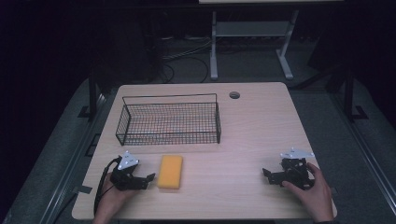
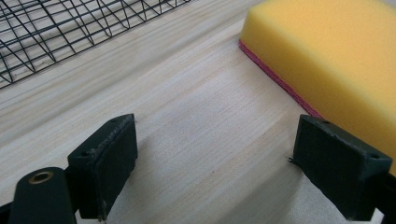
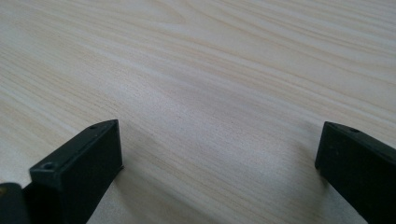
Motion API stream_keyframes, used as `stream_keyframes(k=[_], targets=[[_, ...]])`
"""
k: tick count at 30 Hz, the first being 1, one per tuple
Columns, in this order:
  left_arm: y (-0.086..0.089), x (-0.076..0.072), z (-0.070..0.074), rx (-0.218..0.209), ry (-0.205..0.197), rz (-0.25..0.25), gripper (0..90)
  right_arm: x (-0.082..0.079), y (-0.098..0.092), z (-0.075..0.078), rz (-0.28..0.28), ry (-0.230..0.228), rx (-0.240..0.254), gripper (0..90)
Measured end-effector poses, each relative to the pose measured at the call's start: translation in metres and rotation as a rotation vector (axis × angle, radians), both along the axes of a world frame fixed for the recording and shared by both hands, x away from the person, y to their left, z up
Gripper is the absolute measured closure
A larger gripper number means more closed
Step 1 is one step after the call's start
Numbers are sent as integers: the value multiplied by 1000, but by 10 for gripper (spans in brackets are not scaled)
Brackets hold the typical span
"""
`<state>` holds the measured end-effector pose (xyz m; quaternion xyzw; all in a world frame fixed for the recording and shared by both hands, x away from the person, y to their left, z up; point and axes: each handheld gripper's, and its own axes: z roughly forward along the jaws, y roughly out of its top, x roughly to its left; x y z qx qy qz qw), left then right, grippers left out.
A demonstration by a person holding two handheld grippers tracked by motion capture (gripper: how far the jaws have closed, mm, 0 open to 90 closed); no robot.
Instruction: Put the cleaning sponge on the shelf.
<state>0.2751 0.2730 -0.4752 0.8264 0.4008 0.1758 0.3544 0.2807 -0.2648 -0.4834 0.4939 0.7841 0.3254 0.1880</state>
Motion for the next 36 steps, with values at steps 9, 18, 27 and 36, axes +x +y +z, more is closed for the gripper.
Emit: stream_keyframes(k=[9, 18, 27, 36], targets=[[3, 0, 2, 6, 8, 6, 146, 0, 0, 0, 0, -2, 0, 0], [7, 3, 15, 4, 32, 15, 407, 0, 0, 0, 0, -2, 1, 0], [3, 18, 23, 3, 76, -20, 794, 0, 0, 0, 0, -1, 1, 0], [-6, 28, 29, -1, 97, -36, 897, 0, 0, 0, 1, -2, 0, 0]])
